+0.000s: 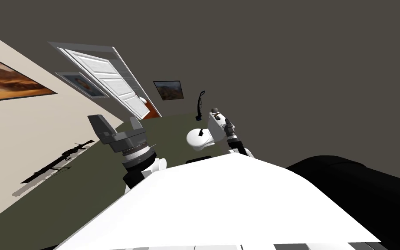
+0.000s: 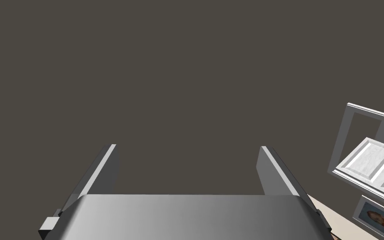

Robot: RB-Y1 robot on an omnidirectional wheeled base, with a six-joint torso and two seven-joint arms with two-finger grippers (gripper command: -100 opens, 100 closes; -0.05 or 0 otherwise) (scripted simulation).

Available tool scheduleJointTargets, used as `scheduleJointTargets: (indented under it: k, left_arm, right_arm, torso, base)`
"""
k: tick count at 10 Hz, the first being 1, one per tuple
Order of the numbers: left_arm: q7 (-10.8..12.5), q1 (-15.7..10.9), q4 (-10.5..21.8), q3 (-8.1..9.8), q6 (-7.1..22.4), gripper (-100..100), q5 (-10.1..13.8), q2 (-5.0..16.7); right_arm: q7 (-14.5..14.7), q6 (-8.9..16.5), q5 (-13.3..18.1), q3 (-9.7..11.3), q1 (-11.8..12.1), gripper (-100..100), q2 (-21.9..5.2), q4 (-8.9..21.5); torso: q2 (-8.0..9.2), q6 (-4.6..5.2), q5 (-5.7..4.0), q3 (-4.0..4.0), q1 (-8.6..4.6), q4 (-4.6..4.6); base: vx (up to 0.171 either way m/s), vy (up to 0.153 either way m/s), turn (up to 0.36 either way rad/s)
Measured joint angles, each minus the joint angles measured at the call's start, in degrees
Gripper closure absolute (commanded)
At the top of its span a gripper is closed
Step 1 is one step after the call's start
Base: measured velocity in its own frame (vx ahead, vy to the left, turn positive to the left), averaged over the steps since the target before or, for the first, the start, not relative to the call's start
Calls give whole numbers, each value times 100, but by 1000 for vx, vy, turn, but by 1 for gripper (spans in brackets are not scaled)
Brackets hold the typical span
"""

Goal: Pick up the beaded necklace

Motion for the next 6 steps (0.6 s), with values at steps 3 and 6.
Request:
scheduleJointTargets:
  k: [3, 6]
  left_arm:
    - [0, 0, 0, 0, 0, 0, 0, 0]
    - [0, 0, 0, 0, 0, 0, 0, 0]
  right_arm:
    - [-23, 431, 287, -22, 146, -100, -118, 200]
    - [-48, 748, 675, -39, 399, -100, -198, 660]
  torso:
    - [-1, 2, 0, 0, -2, 1]
    - [3, 1, 0, 2, -3, 1]
  base:
    - [-32, -22, 95]
    - [-33, -23, 68]
